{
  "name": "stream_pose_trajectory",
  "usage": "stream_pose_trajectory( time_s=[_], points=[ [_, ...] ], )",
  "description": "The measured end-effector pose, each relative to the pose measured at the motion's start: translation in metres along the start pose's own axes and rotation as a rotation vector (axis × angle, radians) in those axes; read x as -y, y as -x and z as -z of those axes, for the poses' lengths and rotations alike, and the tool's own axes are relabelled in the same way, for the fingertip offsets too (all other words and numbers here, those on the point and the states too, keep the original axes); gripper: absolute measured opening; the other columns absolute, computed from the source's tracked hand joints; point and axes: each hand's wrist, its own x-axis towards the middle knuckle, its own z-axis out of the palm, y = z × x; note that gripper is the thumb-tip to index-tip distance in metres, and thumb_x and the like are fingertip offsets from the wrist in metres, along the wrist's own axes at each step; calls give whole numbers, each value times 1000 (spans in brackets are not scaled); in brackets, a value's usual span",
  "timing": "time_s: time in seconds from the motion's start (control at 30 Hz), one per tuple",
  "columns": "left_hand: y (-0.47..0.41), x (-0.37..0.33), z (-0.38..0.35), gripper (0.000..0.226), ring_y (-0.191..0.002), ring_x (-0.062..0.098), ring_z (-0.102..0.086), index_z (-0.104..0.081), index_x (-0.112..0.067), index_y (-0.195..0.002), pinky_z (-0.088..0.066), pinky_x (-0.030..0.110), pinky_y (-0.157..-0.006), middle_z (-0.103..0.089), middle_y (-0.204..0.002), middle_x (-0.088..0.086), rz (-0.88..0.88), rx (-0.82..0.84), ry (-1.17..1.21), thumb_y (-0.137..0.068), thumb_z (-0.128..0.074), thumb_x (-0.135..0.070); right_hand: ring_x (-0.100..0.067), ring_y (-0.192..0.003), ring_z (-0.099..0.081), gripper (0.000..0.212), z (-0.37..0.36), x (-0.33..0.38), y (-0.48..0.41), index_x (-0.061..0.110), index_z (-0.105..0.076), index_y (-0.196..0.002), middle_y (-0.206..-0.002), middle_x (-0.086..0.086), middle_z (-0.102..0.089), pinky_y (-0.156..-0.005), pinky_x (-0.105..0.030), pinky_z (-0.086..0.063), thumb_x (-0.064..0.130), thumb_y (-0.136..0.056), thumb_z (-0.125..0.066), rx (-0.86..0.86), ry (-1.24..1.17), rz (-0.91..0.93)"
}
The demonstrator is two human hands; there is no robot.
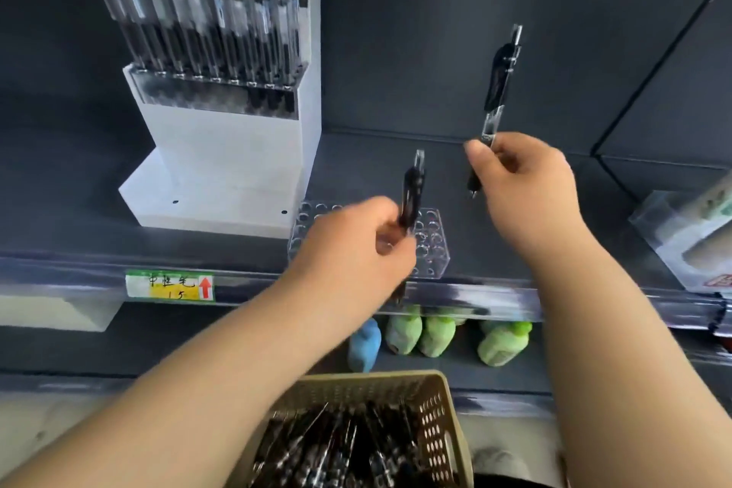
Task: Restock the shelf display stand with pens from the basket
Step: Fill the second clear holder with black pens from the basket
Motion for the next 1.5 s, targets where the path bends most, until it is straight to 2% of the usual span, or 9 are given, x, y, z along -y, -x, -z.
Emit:
stream_pose_trajectory(
  time_s=[0.13, 0.23, 0.33, 0.47, 0.7, 0.97, 1.03, 1.2, 1.5],
  points=[
    [-38, -7, 2, 10, -80, 7, -63, -66, -17, -93, -48, 24, -75, -67, -88, -7, -103, -199, 82, -87, -62, -23, -14, -72, -58, 6, -23, -11, -9, 24, -55, -86, -71, 11, -56, -72, -25, -48, 27, -90, -59, 1, -104, -19],
    [-57, -10, -6, 15, -82, 9, -63, -67, -14, -97, -44, 19, -72, -68, -92, -6, -138, -231, 56, -88, -62, -23, 3, -68, -50, 10, -36, -21, -9, 24, -54, -94, -72, 17, -52, -62, -3, -37, 21, -89, -61, 36, -67, 5],
    [-69, -10, -15, 13, -81, 8, -59, -66, -14, -95, -38, 8, -66, -67, -93, -8, -134, -236, 27, -89, -60, -25, -3, -71, -50, 11, -40, -30, -10, 18, -58, -100, -74, 17, -52, -61, -12, -34, 22, -90, -59, 65, -41, -31],
    [-78, -11, -24, 12, -84, 7, -60, -62, -18, -99, -39, 11, -65, -62, -86, -13, -139, -216, 60, -88, -61, -23, -16, -83, -54, 13, -38, -33, -14, 13, -60, -100, -88, 2, -61, -70, -19, -34, 21, -90, -58, 84, 53, 27],
    [-85, -8, -32, 15, -81, 5, -61, -58, -25, -99, -41, 7, -68, -60, -77, -17, -84, -174, 159, -86, -63, -18, -20, -80, -46, 14, -49, -44, -11, 12, -62, -98, -99, -8, -60, -58, -19, -24, 12, -87, -53, 275, 207, 14],
    [-91, -6, -33, 17, -78, 5, -60, -63, -19, -102, -41, 5, -68, -63, -80, -12, -59, -167, 164, -85, -65, -17, -9, -67, -49, 12, -44, -39, -14, 14, -65, -96, -73, 7, -55, -51, -13, -34, 21, -92, -56, 224, 32, -22],
    [-91, -7, -36, 17, -77, 6, -60, -63, -19, -102, -40, 5, -68, -60, -77, -14, -65, -163, 167, -85, -65, -16, -12, -69, -50, 14, -43, -41, -15, 15, -66, -99, -78, 5, -57, -49, -13, -33, 18, -92, -54, 253, 40, -27],
    [-90, -6, -42, 13, -82, 10, -62, -62, -19, -96, -44, 17, -72, -62, -82, -12, -87, -179, 111, -84, -66, -16, -11, -84, -54, 37, -35, -47, -18, 19, -66, -110, -87, 10, -59, -57, -6, -35, 0, -87, -45, 368, 68, 12],
    [-86, 0, -60, 15, -78, 14, -65, -58, -16, -89, -50, 27, -77, -64, -80, -6, -66, -88, 20, -79, -68, -11, -9, -87, -55, 33, -28, -52, -18, 12, -65, -114, -93, 4, -62, -73, -11, -37, -1, -89, -49, 417, -29, -42]
  ],
)
